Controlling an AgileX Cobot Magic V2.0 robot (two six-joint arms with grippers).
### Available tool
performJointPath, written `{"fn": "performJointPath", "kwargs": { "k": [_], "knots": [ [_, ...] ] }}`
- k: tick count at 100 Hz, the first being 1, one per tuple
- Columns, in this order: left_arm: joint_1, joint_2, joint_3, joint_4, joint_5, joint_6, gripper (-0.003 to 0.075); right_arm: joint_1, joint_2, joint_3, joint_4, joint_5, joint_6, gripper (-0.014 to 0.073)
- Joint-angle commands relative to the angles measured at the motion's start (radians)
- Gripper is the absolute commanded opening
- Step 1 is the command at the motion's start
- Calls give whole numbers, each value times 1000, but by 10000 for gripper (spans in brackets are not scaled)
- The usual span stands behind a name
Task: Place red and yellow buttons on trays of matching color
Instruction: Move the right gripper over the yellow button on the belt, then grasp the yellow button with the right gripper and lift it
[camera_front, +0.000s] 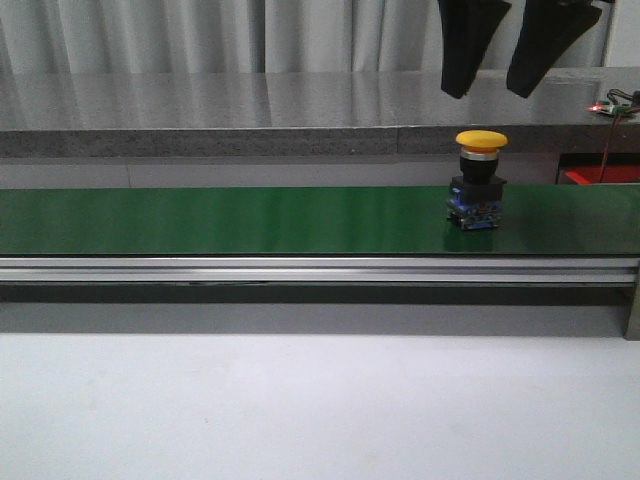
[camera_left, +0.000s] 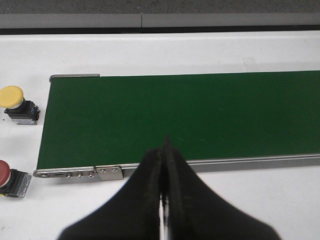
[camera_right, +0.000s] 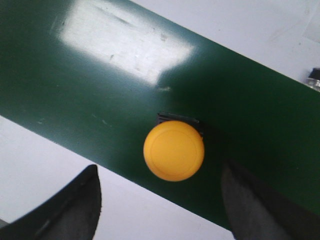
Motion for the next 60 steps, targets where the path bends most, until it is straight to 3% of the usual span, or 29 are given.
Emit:
{"fn": "performJointPath", "kwargs": {
  "k": [1,48,60],
  "knots": [
    [-6,-13,-26,-32,-53,1,-20,0,-23,-30,-27,26,9,514],
    [-6,-13,-26,-32,-53,1,-20,-6,55,-30,-171,67,81,512],
    [-6,-13,-26,-32,-53,1,-20,-6,64,-28,-176,84,86,430]
  ]
}}
